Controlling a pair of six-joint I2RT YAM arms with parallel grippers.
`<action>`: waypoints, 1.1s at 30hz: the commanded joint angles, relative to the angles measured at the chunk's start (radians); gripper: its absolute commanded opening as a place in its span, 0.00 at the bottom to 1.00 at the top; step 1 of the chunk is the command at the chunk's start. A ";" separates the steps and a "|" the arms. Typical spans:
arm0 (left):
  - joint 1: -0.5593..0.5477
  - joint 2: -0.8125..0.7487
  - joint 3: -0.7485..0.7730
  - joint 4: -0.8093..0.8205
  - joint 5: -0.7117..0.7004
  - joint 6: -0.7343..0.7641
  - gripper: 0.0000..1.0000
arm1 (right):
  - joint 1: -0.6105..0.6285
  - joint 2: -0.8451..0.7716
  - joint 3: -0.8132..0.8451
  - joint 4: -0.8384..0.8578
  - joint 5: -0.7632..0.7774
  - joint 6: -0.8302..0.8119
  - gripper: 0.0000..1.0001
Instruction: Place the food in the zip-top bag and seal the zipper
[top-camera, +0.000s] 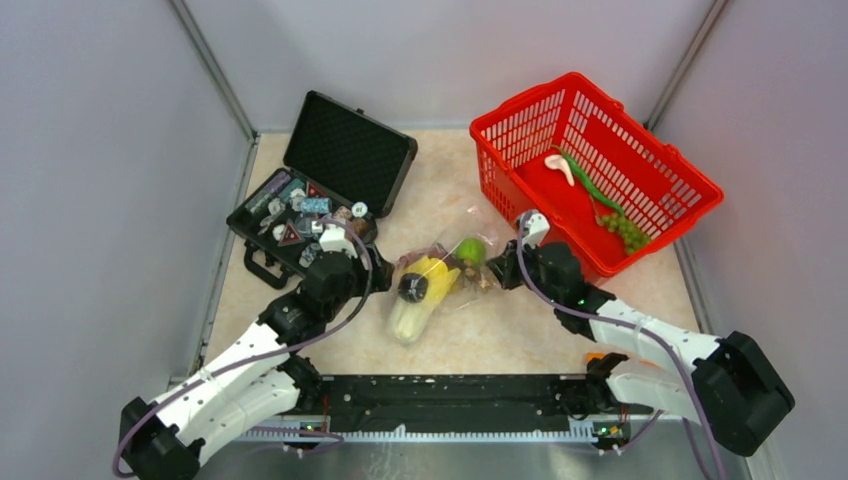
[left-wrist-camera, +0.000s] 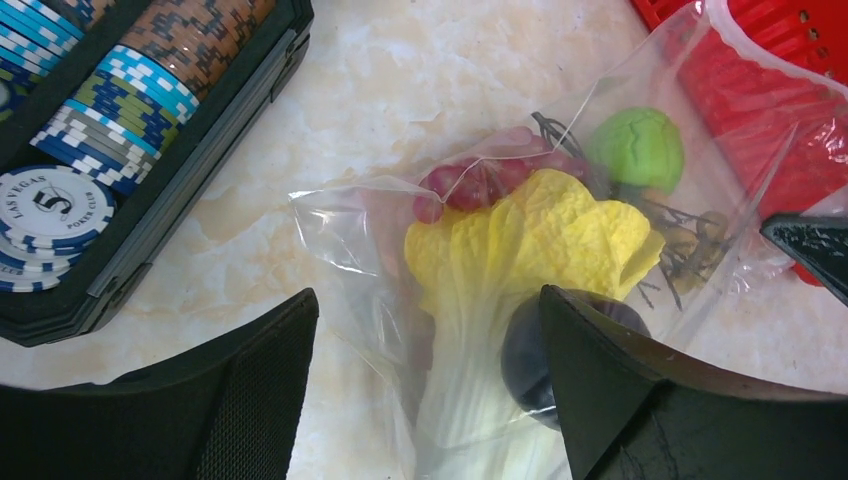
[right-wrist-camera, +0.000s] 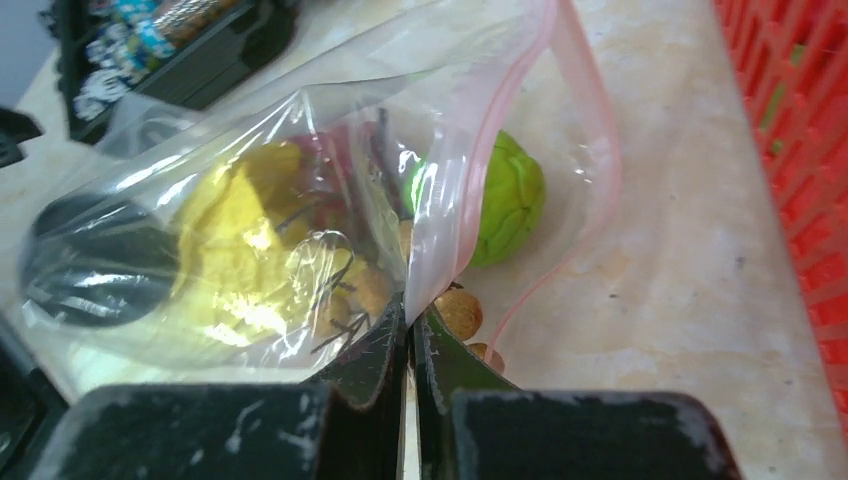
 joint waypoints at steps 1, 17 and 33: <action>0.004 -0.042 0.066 -0.027 -0.033 0.032 0.82 | 0.001 -0.078 -0.004 0.024 -0.179 -0.016 0.00; 0.003 0.088 0.279 0.010 0.325 0.106 0.84 | 0.373 -0.147 0.029 -0.037 0.012 -0.011 0.10; 0.002 0.160 0.277 0.038 0.368 0.093 0.83 | 0.314 -0.335 -0.047 -0.248 0.190 0.253 0.79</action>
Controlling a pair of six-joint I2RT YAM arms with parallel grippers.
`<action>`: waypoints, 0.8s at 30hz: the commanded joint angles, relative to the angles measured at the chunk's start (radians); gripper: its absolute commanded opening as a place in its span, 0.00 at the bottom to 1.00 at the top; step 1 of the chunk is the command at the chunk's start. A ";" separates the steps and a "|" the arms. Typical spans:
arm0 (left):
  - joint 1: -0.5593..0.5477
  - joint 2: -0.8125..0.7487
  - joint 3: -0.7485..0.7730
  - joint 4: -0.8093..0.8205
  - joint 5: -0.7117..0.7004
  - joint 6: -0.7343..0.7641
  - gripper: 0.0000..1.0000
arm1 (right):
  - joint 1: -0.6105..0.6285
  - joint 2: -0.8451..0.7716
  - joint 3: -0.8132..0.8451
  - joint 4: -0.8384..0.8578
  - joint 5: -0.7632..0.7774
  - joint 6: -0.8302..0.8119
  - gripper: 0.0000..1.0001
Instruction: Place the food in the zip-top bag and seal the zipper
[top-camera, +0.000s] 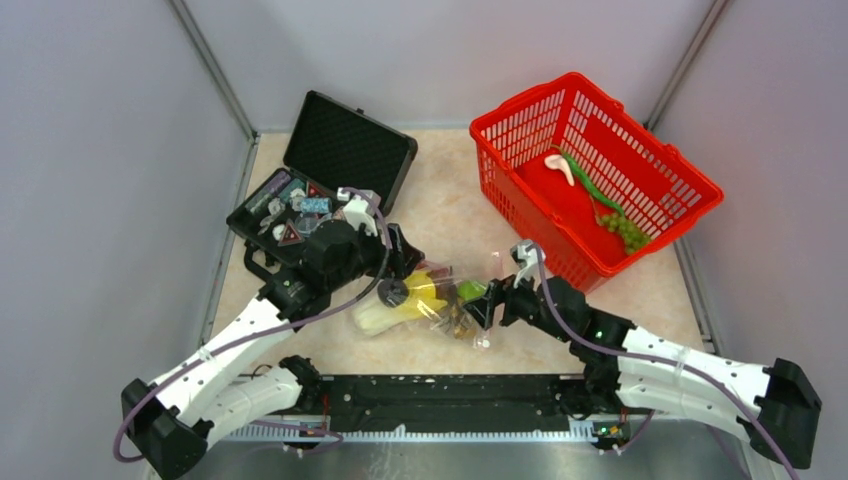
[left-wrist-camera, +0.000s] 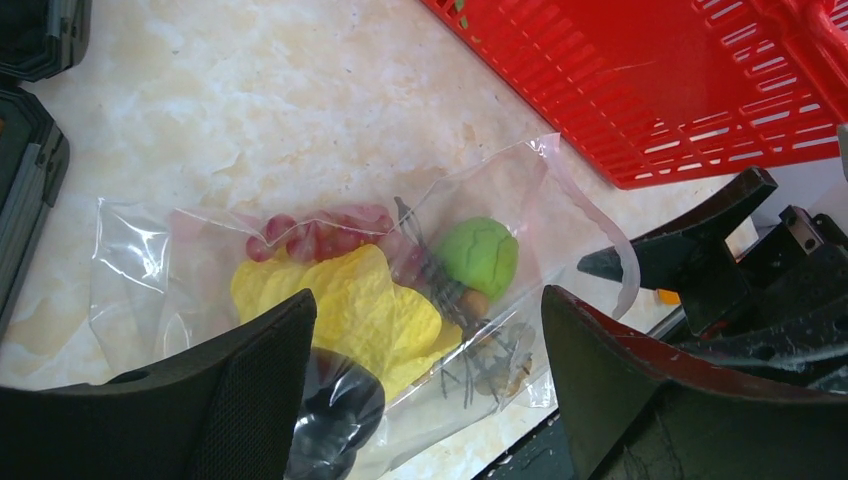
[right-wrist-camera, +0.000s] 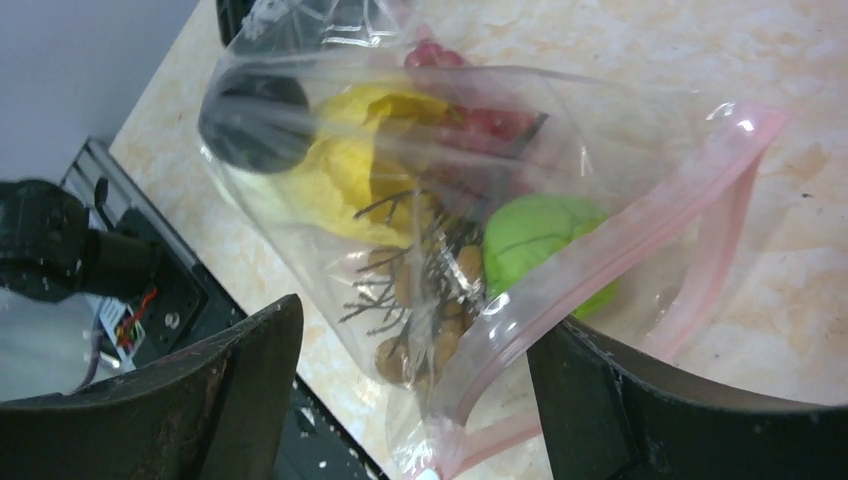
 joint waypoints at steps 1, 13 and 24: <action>0.002 0.026 0.023 0.062 0.044 -0.002 0.83 | -0.060 -0.026 -0.038 0.042 0.033 0.119 0.80; -0.011 -0.038 -0.007 0.052 0.088 0.134 0.79 | -0.183 0.127 0.001 0.268 -0.195 0.165 0.36; -0.194 -0.193 -0.070 0.052 -0.160 0.155 0.79 | -0.181 0.135 0.078 0.348 -0.232 0.162 0.00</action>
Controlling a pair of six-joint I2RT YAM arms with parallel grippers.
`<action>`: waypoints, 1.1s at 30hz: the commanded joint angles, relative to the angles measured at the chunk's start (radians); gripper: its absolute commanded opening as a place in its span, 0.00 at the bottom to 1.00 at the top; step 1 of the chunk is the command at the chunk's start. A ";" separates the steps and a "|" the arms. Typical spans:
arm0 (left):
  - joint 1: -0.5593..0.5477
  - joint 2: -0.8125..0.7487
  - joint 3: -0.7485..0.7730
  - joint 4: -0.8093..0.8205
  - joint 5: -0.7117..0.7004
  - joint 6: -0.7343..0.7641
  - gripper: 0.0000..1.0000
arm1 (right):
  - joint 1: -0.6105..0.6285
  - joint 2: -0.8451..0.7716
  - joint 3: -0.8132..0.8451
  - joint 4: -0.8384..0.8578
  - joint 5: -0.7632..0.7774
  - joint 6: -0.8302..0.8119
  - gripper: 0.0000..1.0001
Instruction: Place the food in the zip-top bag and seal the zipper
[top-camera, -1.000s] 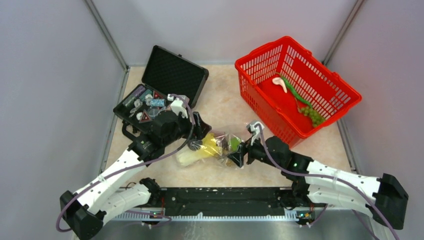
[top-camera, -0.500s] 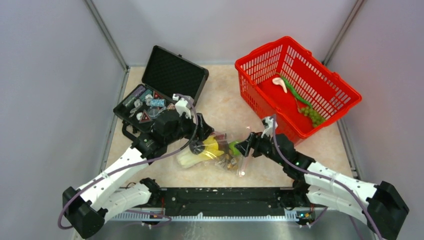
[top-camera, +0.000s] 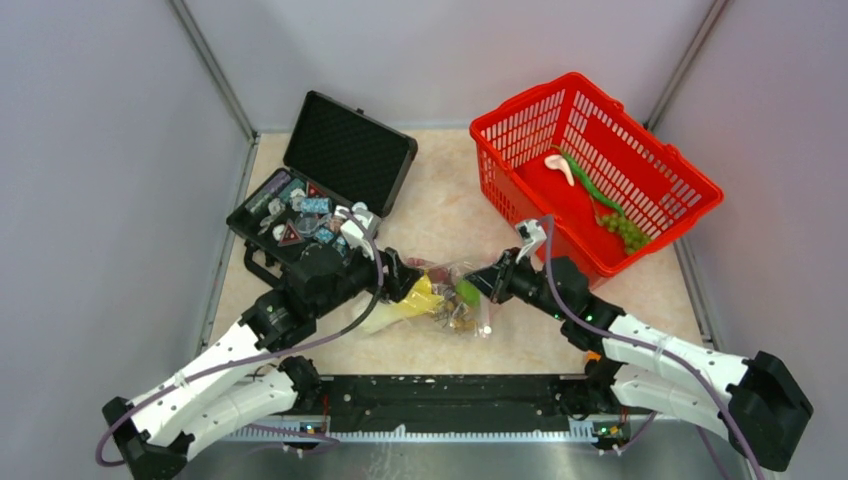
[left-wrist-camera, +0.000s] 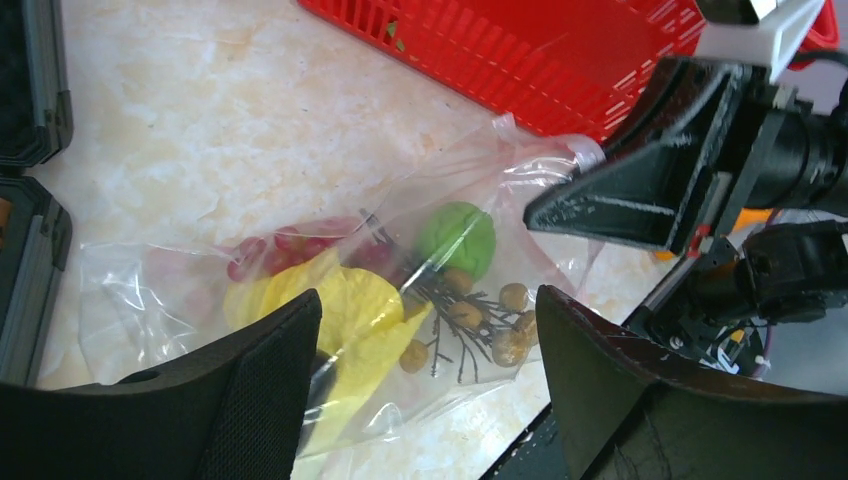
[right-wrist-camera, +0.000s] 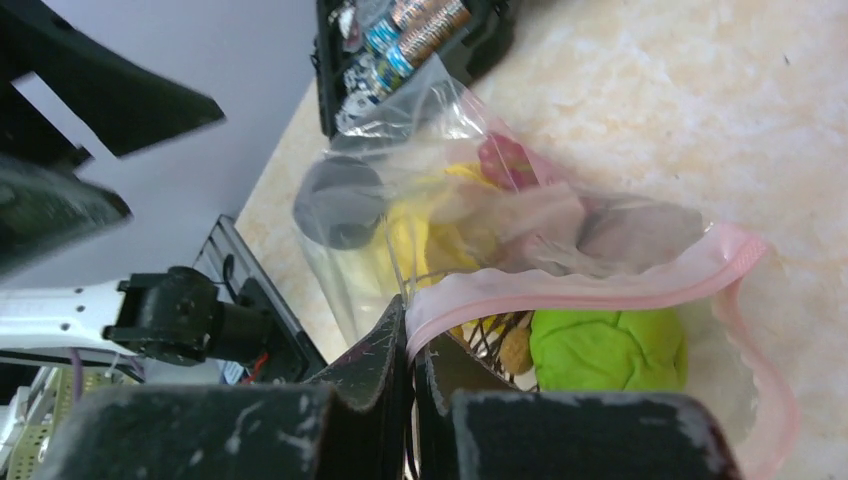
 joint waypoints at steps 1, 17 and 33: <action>-0.122 -0.034 -0.021 0.040 -0.172 0.016 0.79 | 0.005 0.007 0.100 0.080 -0.022 -0.013 0.00; -0.456 0.086 0.016 0.062 -0.562 -0.111 0.82 | 0.076 0.100 0.115 0.059 0.077 0.008 0.00; -0.611 0.252 0.087 0.077 -0.740 -0.219 0.86 | 0.083 0.084 0.165 -0.022 0.196 0.094 0.00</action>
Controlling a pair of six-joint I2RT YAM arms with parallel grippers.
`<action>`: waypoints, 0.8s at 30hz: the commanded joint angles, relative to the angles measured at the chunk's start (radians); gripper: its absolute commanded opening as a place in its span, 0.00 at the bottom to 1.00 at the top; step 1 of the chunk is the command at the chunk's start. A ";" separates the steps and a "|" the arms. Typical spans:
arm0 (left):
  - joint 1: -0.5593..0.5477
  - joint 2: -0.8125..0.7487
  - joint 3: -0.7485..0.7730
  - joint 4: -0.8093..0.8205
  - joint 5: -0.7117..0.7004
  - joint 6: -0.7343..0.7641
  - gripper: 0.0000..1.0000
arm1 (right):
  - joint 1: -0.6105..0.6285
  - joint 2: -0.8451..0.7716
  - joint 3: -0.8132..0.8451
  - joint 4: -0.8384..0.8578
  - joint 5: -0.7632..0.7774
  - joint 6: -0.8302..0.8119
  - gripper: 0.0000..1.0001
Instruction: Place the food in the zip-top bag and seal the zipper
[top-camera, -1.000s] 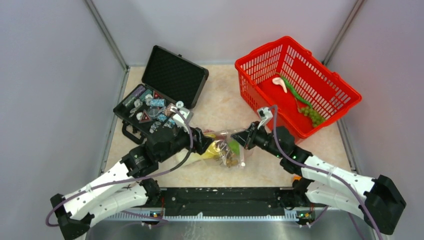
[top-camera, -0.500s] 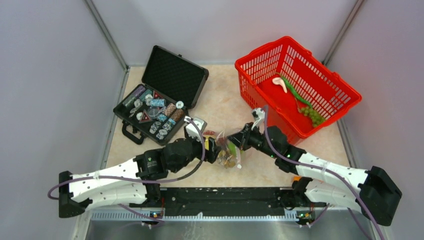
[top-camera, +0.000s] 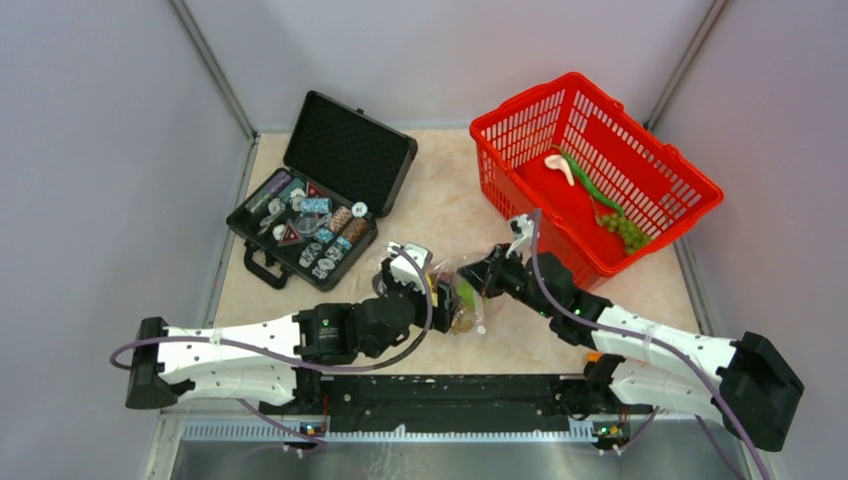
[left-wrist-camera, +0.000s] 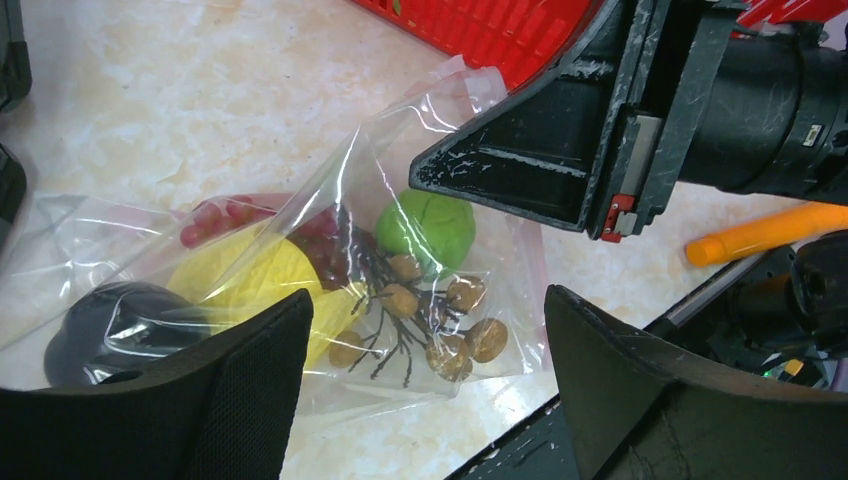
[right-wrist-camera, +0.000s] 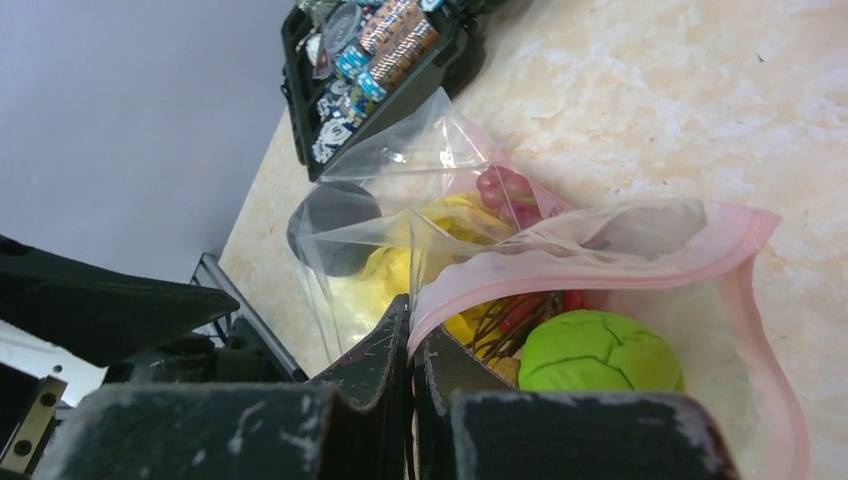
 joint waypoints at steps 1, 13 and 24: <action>-0.015 0.060 0.061 0.049 -0.058 -0.094 0.86 | 0.009 -0.018 0.083 -0.037 0.061 0.062 0.00; -0.075 0.195 0.086 0.113 -0.087 -0.183 0.87 | 0.011 -0.027 0.114 -0.104 0.094 0.136 0.00; -0.078 0.353 0.169 0.094 -0.198 -0.147 0.86 | 0.016 -0.031 0.153 -0.125 0.077 0.118 0.01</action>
